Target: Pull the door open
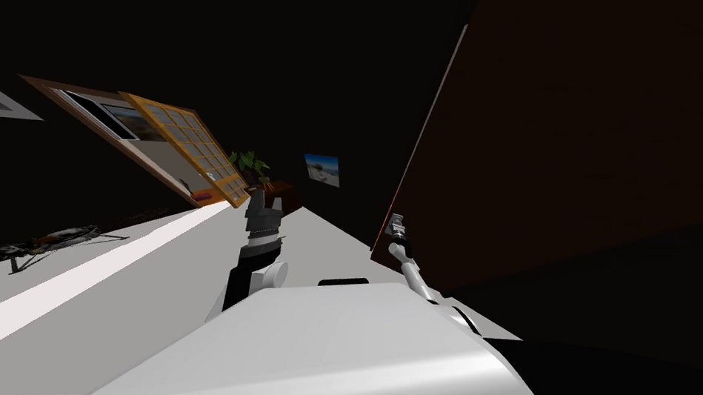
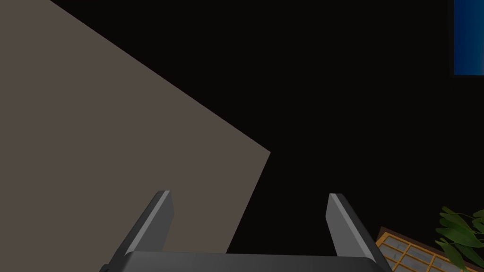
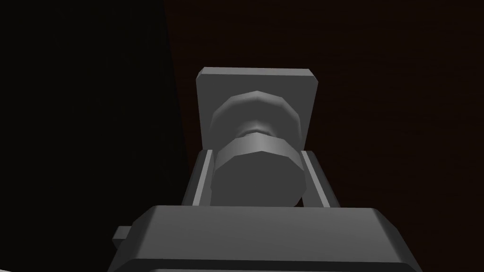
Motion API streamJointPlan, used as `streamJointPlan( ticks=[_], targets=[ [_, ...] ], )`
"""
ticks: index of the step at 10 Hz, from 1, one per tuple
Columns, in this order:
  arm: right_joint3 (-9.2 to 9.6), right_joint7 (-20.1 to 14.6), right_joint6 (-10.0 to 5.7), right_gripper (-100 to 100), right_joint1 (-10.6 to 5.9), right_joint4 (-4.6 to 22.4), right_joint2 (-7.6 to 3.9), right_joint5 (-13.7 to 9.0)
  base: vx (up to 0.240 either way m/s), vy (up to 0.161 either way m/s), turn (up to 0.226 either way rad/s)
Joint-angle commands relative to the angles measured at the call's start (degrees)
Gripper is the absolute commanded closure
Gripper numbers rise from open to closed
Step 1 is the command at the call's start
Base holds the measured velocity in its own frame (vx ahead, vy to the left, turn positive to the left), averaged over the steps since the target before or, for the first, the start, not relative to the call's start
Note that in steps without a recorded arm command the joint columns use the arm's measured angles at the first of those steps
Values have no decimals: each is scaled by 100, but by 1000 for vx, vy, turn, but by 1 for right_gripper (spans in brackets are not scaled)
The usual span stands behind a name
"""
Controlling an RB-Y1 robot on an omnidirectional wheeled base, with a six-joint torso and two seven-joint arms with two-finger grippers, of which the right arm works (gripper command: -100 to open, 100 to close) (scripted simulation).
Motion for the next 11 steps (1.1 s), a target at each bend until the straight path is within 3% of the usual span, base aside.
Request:
streamJointPlan(
  ticks=[1,10,11],
  targets=[
    [93,-95,17,100,39,-51,-69,-4,-123,-34,122],
    [599,-612,110,100,254,-328,-447,-24,-227,-38,131],
    [562,-560,121,100,267,-308,-406,-24,-93,-21,39]
  ],
)
